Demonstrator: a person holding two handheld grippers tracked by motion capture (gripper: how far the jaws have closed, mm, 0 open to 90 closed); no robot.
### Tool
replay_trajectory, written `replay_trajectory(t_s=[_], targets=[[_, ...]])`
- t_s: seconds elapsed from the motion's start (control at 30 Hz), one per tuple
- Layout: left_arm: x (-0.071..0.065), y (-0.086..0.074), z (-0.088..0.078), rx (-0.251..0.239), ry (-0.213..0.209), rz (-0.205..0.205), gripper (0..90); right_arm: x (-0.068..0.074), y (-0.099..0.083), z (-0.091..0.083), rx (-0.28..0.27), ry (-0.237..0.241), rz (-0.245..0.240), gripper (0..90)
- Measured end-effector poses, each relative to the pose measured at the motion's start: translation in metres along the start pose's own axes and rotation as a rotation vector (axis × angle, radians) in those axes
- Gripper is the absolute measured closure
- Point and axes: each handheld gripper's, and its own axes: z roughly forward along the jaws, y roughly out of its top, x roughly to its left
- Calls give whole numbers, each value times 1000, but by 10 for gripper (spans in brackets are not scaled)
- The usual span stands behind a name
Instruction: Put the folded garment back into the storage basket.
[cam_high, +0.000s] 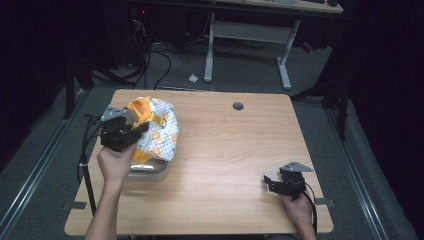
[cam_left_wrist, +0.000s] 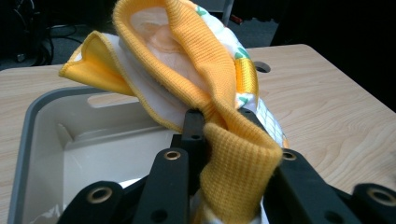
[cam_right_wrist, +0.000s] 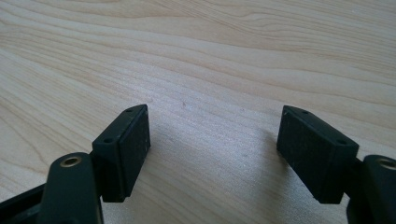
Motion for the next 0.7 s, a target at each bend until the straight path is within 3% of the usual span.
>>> replay_trajectory(t_s=[0.7], targets=[[22, -8, 11, 33, 62, -21, 762, 0, 0, 0, 0, 0, 0, 261]])
